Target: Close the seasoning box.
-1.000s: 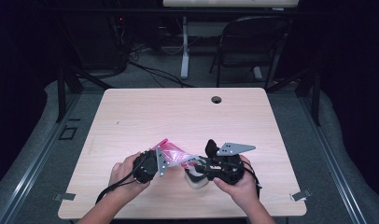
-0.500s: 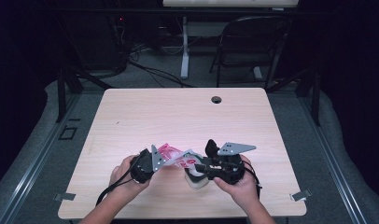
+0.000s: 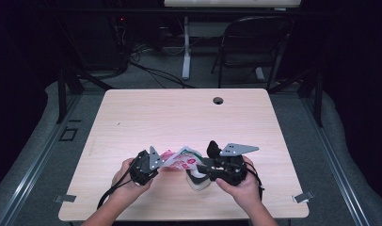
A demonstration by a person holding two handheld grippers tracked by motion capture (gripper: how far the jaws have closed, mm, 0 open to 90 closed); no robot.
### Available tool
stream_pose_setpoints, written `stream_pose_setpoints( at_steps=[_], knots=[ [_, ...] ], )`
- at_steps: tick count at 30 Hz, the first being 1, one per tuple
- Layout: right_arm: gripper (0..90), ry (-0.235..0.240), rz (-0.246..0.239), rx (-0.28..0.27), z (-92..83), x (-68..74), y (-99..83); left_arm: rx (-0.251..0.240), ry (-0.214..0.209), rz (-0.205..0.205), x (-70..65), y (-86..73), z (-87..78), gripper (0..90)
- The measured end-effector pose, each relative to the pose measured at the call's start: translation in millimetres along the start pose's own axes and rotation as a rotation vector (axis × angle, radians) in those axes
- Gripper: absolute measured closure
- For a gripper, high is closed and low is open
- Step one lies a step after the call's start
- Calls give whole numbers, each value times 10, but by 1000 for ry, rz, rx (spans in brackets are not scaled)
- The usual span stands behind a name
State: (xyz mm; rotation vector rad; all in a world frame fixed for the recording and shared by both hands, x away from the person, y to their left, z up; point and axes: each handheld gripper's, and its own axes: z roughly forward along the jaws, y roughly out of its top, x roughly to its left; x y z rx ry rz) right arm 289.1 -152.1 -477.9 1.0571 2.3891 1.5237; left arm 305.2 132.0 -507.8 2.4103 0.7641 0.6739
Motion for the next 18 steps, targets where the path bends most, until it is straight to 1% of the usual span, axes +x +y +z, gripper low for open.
stream_pose_setpoints(
  at_steps=[1,2,11,15,16,17,18],
  knots=[
    [617,0,0,0,0,-1,0,1,-7,-8,6,-7,8,800],
    [617,-1,1,-1,0,-1,0,-1,-5,-15,7,-15,16,800],
    [617,-3,11,-3,-7,-18,-1,7,-36,-39,51,-44,57,801],
    [617,-3,16,-3,-12,-23,-1,7,-46,-60,62,-64,76,802],
    [617,-2,15,-4,-13,-25,-1,8,-51,-67,64,-70,82,801],
    [617,-2,16,-5,-13,-25,-2,9,-64,-74,69,-78,88,802],
    [617,-1,17,-4,-12,-26,-3,6,-66,-80,70,-85,93,802]
  ],
)
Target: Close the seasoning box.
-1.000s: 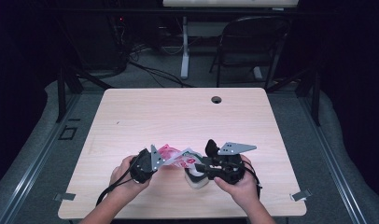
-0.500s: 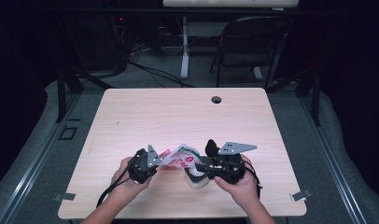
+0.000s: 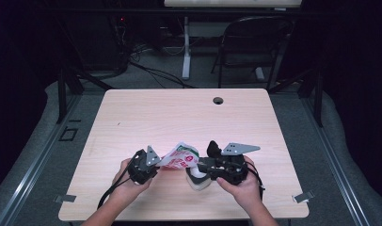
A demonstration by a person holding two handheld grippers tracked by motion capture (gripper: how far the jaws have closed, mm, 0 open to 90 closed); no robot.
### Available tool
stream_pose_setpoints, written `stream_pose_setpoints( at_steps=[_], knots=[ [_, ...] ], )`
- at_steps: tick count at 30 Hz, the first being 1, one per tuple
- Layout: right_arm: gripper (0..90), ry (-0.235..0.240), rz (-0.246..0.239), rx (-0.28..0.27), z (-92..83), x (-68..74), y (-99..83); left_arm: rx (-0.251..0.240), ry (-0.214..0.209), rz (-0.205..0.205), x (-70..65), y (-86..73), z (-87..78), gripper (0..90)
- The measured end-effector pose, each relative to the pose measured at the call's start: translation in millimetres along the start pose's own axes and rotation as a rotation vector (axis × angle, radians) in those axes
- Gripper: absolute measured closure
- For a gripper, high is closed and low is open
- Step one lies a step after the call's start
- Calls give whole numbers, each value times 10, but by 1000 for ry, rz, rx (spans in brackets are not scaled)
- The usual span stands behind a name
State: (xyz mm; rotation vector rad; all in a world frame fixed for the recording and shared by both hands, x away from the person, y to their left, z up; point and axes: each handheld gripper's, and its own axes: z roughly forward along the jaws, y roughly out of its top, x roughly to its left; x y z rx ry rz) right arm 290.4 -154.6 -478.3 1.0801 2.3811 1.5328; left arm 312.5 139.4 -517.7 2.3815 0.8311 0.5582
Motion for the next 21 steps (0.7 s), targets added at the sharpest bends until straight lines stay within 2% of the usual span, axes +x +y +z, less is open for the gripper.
stream_pose_setpoints(
  at_steps=[6,14,21],
  knots=[
    [617,-2,4,-3,6,-2,-4,-8,-31,-26,12,-51,32,804],
    [617,-5,5,-3,7,-3,-4,-14,-39,-46,17,-76,39,806],
    [617,-8,8,-9,2,-3,-6,-10,-65,-93,64,-121,50,810]
  ],
)
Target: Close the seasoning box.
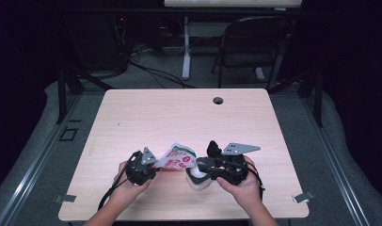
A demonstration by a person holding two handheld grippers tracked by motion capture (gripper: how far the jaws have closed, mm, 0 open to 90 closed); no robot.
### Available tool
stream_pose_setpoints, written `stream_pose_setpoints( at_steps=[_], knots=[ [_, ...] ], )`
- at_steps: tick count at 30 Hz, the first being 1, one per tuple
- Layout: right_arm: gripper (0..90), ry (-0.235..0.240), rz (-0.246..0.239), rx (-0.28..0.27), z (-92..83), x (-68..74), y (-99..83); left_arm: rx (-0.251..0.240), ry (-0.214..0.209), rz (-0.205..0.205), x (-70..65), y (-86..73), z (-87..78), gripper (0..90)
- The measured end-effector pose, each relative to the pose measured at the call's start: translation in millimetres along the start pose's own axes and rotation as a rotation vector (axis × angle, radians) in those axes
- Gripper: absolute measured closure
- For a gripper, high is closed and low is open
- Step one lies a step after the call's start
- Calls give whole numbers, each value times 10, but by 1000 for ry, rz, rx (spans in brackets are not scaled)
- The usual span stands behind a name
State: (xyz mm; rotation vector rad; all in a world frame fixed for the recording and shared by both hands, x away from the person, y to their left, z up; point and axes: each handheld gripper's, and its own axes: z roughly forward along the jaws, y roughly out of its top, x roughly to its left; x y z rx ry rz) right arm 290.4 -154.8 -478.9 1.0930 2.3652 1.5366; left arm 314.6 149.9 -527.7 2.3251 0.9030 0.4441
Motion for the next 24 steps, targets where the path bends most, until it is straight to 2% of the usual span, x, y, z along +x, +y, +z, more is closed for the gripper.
stream_pose_setpoints(
  at_steps=[3,12,19,24],
  knots=[
    [617,3,-1,3,4,1,0,-5,-17,-29,41,-24,4,812],
    [617,3,-1,5,10,3,-2,-13,-34,-71,85,-61,9,819],
    [617,0,-1,5,1,-2,-3,-35,-76,-155,165,-128,16,821],
    [617,2,0,4,6,0,-5,-59,-109,-238,232,-185,23,821]
  ],
)
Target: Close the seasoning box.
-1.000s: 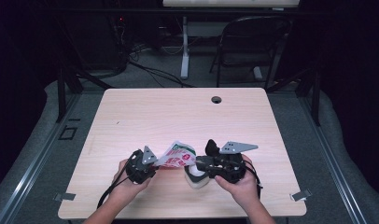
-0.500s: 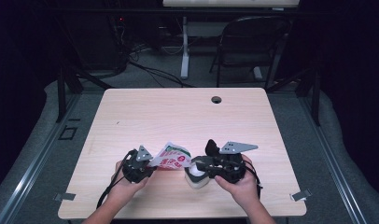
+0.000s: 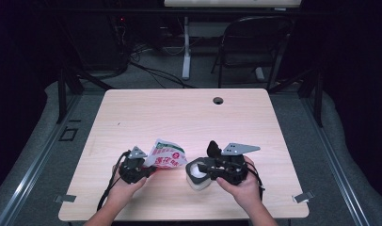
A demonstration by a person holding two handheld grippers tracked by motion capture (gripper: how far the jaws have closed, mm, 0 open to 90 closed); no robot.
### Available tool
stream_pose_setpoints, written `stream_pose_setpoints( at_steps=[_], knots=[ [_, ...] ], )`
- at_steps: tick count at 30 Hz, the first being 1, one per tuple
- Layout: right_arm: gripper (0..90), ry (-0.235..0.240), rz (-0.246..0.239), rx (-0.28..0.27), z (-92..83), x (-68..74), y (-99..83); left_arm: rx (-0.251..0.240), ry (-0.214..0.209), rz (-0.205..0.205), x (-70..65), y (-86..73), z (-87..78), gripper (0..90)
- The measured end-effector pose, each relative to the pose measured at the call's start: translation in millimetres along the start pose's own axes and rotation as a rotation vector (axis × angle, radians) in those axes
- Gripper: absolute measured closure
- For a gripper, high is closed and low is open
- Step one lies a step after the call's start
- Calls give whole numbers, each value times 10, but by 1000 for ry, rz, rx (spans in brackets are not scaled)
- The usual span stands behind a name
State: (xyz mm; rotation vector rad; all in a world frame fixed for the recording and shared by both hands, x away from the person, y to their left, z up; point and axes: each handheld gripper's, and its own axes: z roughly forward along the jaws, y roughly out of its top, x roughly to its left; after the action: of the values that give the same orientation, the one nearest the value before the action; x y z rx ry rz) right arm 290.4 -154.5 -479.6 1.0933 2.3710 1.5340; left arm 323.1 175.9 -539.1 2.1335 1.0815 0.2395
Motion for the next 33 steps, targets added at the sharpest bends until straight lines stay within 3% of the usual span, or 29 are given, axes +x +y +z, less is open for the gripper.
stream_pose_setpoints(
  at_steps=[10,17,24,33],
  knots=[
    [617,0,0,2,8,2,-3,-32,-30,-126,152,-108,-44,819],
    [617,1,3,-1,13,6,-6,-44,-31,-155,200,-176,-83,818],
    [617,0,1,7,17,-2,-15,-69,-30,-148,230,-226,-144,827],
    [617,-2,5,4,25,-4,-29,-131,-8,-203,351,-353,-260,842]
  ],
)
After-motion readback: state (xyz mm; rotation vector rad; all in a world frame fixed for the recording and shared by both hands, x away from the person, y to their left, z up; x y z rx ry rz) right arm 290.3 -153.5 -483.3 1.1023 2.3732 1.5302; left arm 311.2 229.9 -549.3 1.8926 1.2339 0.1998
